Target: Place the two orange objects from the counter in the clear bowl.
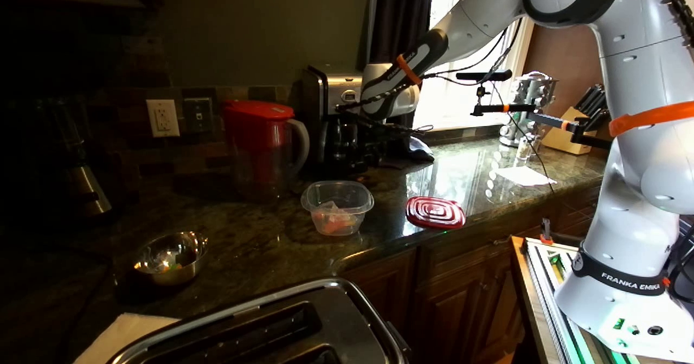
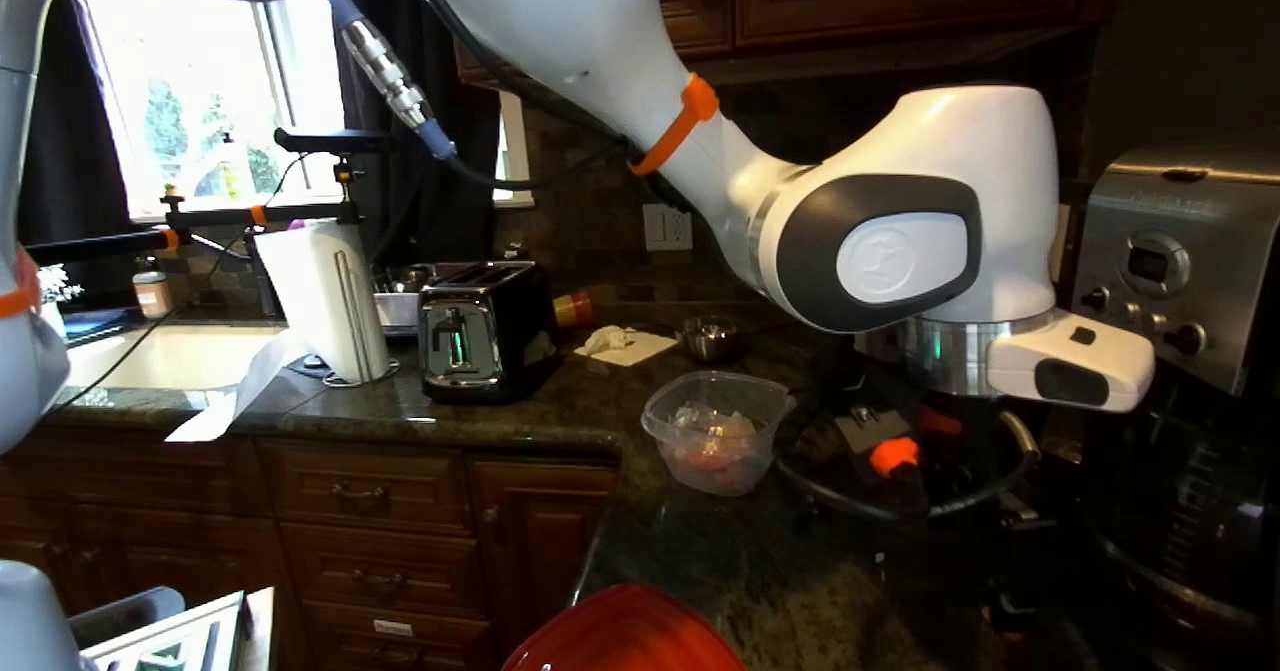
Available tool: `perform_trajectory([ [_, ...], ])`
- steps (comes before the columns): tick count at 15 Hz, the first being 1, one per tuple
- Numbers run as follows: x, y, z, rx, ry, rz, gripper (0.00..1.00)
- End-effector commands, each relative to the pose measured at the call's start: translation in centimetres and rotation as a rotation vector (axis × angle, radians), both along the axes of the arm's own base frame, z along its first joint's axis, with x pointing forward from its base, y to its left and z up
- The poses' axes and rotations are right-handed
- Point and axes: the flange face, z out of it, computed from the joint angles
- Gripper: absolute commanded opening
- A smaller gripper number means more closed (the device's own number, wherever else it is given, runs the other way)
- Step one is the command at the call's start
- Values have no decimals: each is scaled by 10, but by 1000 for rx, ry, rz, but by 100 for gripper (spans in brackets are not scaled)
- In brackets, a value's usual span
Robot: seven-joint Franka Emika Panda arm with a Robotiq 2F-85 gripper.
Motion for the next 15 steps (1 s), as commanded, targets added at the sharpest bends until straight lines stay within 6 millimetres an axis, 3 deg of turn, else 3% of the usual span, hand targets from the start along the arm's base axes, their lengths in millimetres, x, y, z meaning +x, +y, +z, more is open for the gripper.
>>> perform_trajectory([
  [1,6,-6,-13,24,4,-21,100],
  [6,13,-11,-23,32,1,-30,87],
  [7,14,-12,-25,34,2,-34,74],
  [10,18,-17,-30,39,-4,-38,57],
  [13,20,-23,-34,45,-6,-46,48],
  [15,20,-26,-36,47,-4,-51,51],
])
